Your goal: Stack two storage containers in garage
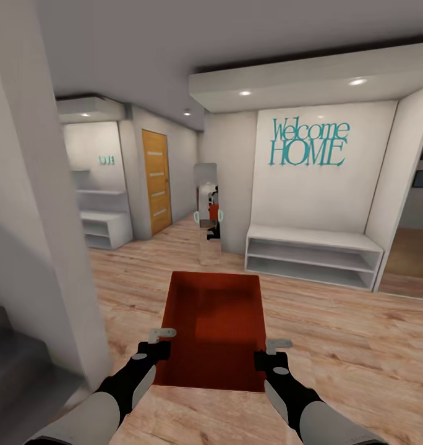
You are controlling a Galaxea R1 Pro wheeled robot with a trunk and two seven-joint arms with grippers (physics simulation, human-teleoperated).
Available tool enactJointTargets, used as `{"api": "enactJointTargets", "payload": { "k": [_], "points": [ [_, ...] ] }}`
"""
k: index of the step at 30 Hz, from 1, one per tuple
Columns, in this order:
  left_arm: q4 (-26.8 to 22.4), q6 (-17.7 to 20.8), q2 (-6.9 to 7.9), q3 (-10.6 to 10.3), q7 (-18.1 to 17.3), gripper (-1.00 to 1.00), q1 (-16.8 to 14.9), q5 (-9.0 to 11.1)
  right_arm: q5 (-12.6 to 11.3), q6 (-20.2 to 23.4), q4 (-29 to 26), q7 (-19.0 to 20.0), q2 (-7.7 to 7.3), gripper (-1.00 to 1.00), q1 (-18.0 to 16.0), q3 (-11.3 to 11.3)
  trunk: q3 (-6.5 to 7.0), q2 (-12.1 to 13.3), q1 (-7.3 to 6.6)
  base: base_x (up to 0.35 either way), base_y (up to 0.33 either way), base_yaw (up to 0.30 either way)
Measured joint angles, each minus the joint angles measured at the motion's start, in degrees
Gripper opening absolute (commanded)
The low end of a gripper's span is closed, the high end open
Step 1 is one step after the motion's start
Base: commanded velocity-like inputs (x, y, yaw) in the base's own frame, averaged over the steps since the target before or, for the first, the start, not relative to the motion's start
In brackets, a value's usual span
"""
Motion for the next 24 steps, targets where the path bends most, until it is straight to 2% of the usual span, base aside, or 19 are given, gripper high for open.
{"api": "enactJointTargets", "payload": {
  "k": [24],
  "points": [
    [0.0, 0.11, -0.01, 0.0, 0.02, -1.0, 0.0, 0.0, 0.01, 0.09, 0.01, 0.03, 0.0, -1.0, 0.0, -0.04, 0.0, 0.0, 0.0, 0.317, 0.0, 0.0]
  ]
}}
